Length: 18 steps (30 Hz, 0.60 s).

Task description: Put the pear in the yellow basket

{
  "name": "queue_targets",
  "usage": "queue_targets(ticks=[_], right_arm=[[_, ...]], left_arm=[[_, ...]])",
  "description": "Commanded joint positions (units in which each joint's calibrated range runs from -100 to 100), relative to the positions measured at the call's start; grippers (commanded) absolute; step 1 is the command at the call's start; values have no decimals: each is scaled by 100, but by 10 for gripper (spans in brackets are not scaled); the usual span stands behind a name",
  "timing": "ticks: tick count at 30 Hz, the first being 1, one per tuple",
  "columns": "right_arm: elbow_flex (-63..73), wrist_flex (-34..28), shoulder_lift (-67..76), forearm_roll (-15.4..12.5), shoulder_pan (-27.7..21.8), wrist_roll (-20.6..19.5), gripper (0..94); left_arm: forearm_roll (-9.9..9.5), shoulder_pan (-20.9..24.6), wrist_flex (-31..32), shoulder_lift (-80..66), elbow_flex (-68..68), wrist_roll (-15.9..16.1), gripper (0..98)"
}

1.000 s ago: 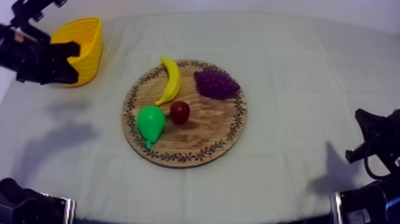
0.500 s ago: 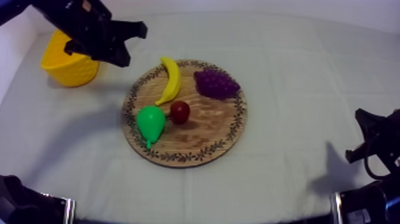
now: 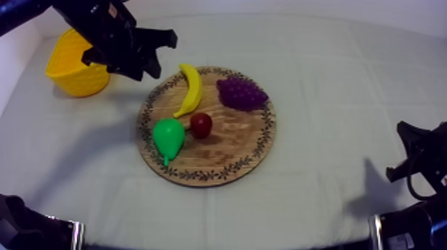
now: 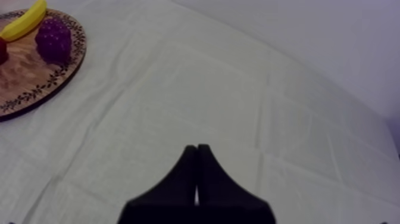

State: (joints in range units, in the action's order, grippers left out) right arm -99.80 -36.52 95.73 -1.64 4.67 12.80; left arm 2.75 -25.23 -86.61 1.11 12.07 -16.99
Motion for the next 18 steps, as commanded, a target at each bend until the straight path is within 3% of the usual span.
queue_targets(ticks=[1,14,18], right_arm=[[2,-2,3,1,0,2,2],[2,-2,3,1,0,2,2],[2,-2,3,1,0,2,2]], left_arm=[[17,-5,-3,-1,27,4,476],[197,-5,171,-107,321,45,866],[210,-21,225,-120,455,22,933]])
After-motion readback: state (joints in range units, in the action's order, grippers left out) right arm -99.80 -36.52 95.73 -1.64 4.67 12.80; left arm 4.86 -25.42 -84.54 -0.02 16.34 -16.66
